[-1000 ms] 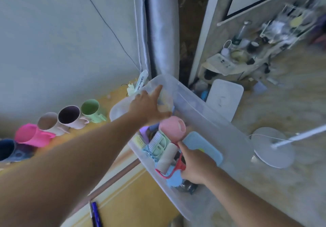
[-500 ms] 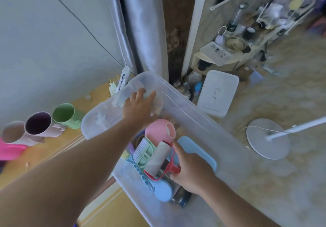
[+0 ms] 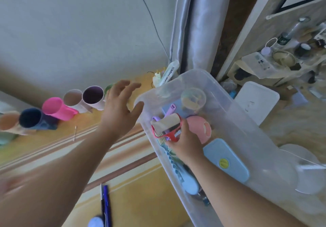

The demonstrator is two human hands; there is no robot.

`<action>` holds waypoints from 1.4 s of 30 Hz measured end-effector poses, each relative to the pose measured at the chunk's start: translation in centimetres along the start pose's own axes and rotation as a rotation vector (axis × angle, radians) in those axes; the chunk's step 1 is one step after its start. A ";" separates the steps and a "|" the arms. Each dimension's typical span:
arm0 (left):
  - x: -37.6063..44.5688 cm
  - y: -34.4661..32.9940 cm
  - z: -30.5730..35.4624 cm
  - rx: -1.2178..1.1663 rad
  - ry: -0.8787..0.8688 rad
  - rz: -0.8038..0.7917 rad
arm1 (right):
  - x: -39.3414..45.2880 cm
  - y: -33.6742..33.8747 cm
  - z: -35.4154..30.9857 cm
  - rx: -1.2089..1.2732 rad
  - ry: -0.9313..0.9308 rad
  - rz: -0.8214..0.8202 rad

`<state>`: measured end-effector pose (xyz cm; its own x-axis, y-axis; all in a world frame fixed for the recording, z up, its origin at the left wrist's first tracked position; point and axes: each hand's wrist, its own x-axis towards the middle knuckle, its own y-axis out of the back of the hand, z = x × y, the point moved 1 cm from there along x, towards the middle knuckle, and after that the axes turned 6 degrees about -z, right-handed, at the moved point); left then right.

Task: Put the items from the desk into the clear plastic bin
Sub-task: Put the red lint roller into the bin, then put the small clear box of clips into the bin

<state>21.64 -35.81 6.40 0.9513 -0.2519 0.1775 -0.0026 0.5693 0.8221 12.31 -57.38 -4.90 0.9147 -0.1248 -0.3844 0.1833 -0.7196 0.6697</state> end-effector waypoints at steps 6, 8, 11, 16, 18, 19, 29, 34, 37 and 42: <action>-8.2 3.8 -7.6 0.026 0.256 -0.014 | -0.2 -0.5 -0.8 -0.039 -0.080 -0.003; -12.5 4.4 -10.2 0.062 0.351 -0.127 | -1.0 -0.1 -1.2 -0.050 -0.119 -0.005; -19.8 4.6 -13.9 0.096 0.419 -0.306 | -3.4 0.8 -3.4 -0.017 -0.033 0.132; -31.5 4.4 -18.5 0.159 0.545 -0.652 | -10.7 -1.6 -10.0 -0.141 0.473 0.266; -34.5 4.8 -19.2 0.161 0.570 -0.708 | -12.9 -4.7 -11.7 -0.215 0.622 0.191; -35.7 5.0 -19.4 0.155 0.581 -0.723 | -13.9 -6.7 -12.3 -0.238 0.636 0.109; -48.8 10.3 -23.4 0.221 0.456 -0.657 | -25.3 -29.3 -14.4 -0.611 0.613 -0.765; -56.1 11.6 -24.4 0.243 0.618 -0.627 | -27.8 -35.3 -15.4 -0.787 0.623 -0.805; -58.3 11.5 -24.1 0.140 0.709 -0.466 | -28.3 -37.4 -15.8 -0.881 0.633 -0.721; -57.4 12.0 -26.4 -0.065 1.022 -0.047 | -28.0 -38.1 -16.6 -0.836 0.590 -0.757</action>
<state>-24.83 6.11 -8.20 0.7577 0.4951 -0.4251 0.0294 0.6248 0.7802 -14.28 -15.08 -9.12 0.4638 0.6035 -0.6486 0.7014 0.1970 0.6850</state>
